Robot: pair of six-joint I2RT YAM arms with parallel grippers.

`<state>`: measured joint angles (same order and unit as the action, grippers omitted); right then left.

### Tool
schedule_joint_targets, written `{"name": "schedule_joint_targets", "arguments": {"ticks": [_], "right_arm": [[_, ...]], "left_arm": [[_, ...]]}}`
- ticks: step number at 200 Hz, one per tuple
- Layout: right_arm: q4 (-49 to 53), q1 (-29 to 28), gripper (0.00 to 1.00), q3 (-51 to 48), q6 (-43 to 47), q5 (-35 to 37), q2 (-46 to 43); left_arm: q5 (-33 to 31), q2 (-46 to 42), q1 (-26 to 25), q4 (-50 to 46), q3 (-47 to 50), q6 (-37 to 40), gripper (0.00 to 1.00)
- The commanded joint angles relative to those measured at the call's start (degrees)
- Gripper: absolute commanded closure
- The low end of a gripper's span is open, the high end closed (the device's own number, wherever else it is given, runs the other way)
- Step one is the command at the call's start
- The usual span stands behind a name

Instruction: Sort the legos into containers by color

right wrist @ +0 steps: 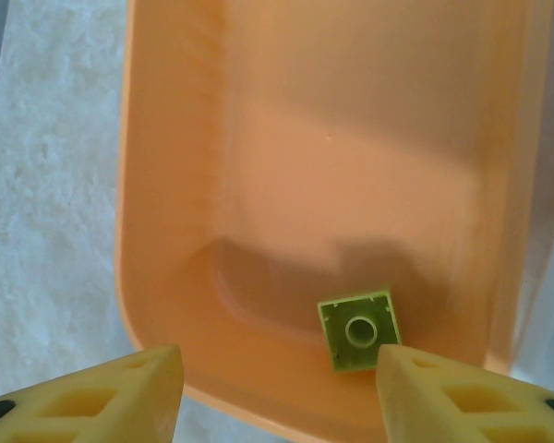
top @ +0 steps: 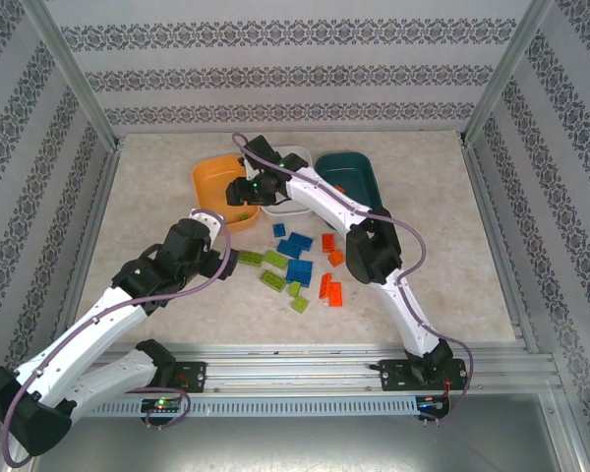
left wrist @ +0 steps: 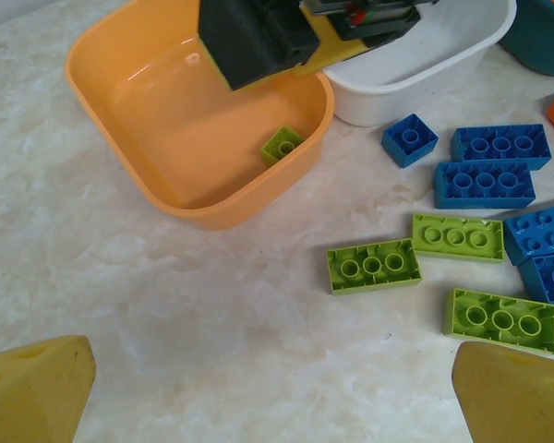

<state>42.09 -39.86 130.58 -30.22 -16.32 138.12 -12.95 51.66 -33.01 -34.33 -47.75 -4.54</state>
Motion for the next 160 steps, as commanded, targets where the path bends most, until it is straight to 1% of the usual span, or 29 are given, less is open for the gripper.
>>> {"name": "schedule_joint_targets", "arguments": {"ticks": [1, 33, 44, 59, 70, 96, 133, 160], "right_arm": [[-3.1, 0.4, 0.41, -8.6, 3.3, 2.2, -10.5], [-6.1, 0.3, 0.41, -26.5, 9.9, 3.7, -21.4], [-5.9, 0.1, 0.41, -30.5, 13.4, 1.2, -23.3], [-4.3, -0.5, 0.4, -32.8, 16.9, -1.6, -24.0], [-2.5, -1.8, 0.4, -33.0, 19.8, -0.9, -23.4], [0.5, -5.1, 0.35, -30.0, 25.3, 4.7, -19.6], [2.3, -7.1, 0.3, -24.1, 28.1, 8.2, -12.7], [4.6, -8.8, 0.28, -20.1, 29.9, 10.7, -8.8]], "left_arm": [[0.4, -1.2, -0.5, -0.5, -1.3, -0.1, 0.0], [-2.3, -7.1, -0.5, 1.3, -0.2, -0.1, 0.0], [-2.9, -10.1, -0.3, 2.6, 0.7, -0.1, 0.0], [-3.3, -13.8, -0.2, 4.2, 1.7, -0.1, 0.0], [-3.3, -15.9, 0.0, 5.0, 2.4, 0.0, 0.0], [-2.6, -17.8, -0.1, 5.7, 2.9, 0.0, 0.0], [-0.6, -18.3, 0.0, 5.9, 3.0, 0.1, 0.0], [-0.6, -18.7, 0.0, 6.3, 3.3, 0.1, 0.0]]}}
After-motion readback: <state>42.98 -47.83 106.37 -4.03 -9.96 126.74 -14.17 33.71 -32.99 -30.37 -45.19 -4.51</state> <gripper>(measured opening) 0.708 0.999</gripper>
